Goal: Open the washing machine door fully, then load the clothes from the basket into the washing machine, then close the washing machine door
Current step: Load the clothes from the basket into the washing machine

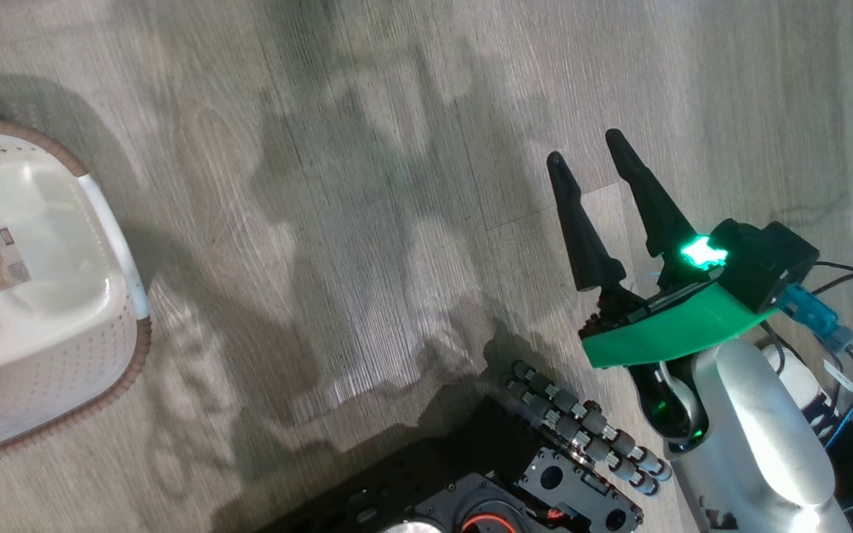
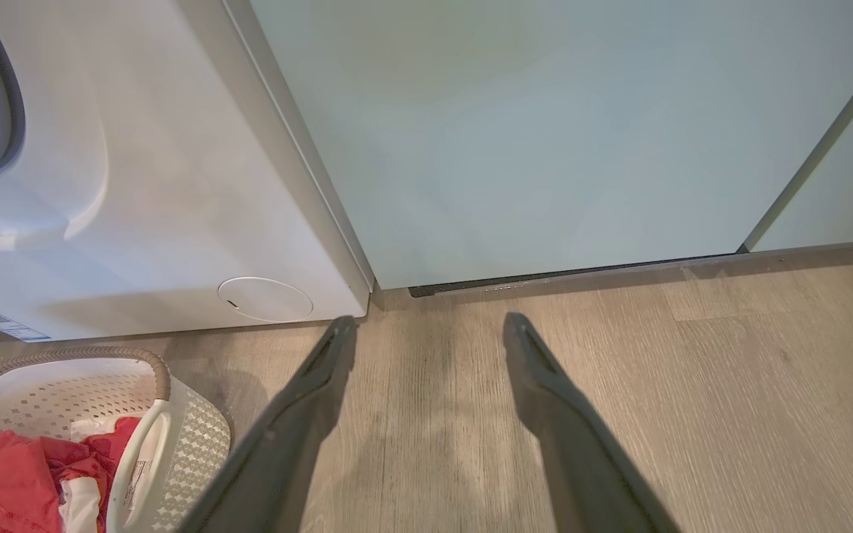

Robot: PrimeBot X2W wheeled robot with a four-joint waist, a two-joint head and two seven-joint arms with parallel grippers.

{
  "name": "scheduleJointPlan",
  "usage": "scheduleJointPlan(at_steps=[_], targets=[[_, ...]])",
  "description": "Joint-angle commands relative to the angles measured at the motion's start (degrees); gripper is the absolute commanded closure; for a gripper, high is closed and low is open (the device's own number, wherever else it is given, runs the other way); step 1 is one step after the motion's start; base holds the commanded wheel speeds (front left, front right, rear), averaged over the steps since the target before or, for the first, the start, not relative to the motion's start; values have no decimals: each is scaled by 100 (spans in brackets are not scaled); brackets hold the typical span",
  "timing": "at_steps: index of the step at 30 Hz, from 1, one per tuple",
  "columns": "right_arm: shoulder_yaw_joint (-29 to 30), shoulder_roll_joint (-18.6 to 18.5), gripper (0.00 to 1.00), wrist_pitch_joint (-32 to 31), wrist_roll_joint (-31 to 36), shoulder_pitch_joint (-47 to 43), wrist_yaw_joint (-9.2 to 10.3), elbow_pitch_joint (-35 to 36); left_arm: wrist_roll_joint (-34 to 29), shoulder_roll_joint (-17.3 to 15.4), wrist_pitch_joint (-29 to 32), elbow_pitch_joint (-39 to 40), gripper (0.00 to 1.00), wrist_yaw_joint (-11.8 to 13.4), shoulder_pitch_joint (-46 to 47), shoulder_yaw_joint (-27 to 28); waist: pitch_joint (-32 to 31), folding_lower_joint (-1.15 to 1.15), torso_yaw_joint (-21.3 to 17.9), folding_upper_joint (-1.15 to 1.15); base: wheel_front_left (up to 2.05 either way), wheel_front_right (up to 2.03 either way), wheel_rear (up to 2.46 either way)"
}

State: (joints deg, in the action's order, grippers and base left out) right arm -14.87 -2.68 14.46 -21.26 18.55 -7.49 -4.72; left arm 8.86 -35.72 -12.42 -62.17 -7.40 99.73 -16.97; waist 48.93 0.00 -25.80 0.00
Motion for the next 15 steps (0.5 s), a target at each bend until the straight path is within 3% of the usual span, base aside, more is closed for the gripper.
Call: scheduleJointPlan(at_steps=[1,15], targets=[[-55,-20,0,54,-22,-132,0,141,29,-188,-87,152,0,1,167,-30,-11,0,11,0,0,0,0],[50,-20,0,54,160,-150,0,81,238,46,-234,-37,0,1,-129,-71,-294,0,206,0,0,0,0]])
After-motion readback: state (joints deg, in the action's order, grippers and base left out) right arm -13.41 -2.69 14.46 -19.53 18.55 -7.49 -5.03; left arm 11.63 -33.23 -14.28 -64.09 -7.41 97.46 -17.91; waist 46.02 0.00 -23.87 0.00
